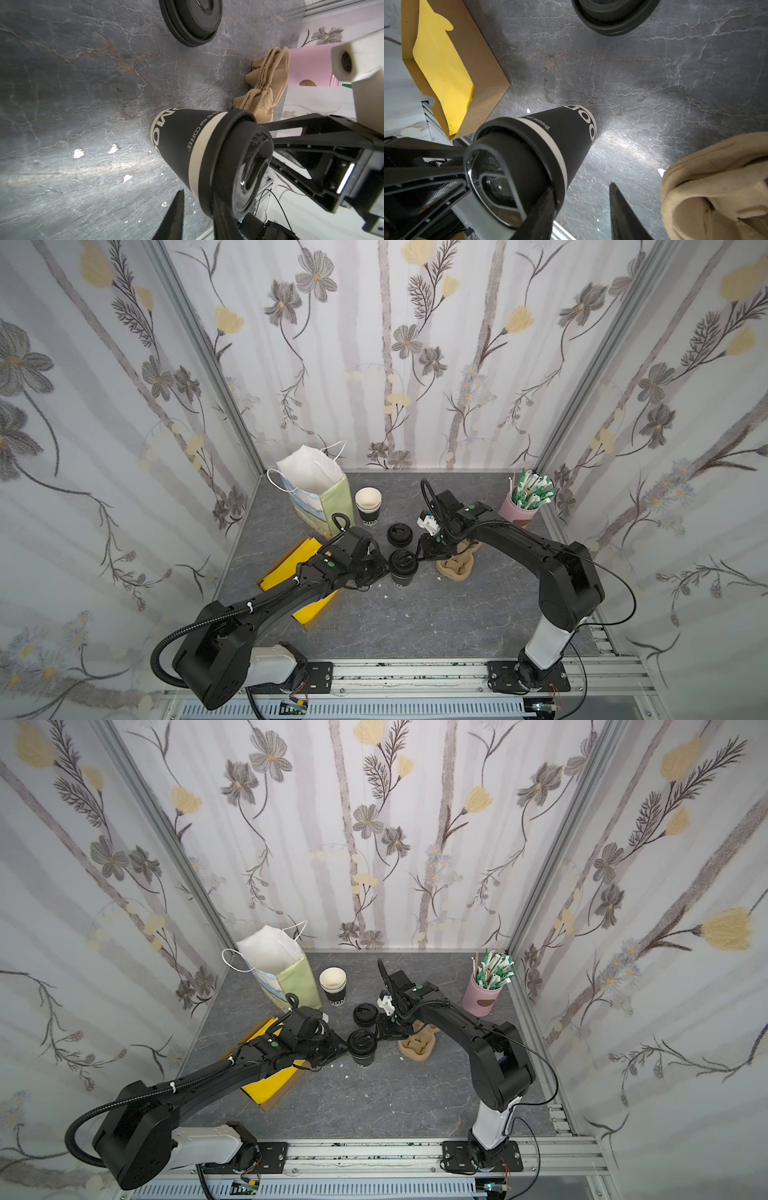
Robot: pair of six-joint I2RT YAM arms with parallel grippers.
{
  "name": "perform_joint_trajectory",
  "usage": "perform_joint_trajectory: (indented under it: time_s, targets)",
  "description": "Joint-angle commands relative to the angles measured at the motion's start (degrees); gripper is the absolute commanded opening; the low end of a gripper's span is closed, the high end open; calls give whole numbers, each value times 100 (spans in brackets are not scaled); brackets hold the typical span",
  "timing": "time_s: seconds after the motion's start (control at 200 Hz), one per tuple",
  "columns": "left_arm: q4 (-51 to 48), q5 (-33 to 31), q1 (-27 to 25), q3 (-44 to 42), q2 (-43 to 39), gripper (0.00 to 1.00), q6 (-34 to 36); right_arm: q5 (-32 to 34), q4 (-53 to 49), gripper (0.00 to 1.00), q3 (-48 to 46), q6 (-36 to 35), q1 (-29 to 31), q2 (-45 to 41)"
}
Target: Pack the takeout coffee
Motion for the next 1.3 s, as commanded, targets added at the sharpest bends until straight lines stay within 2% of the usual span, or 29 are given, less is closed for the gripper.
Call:
perform_joint_trajectory:
  time_s: [0.0, 0.535, 0.849, 1.294]
  targets:
    - [-93, -72, -10, -27, 65, 25, 93, -69, 140, 44, -28, 36, 50, 18]
    - [-84, -228, -14, -287, 118, 23, 47, -53, 177, 44, -201, 14, 56, 79]
    - [-84, -451, 0, 107, -47, 24, 46, -53, 132, 45, 41, 62, 51, 0]
    - [-84, -716, 40, 162, -60, 26, -33, -27, -11, 49, 193, 23, 52, 40]
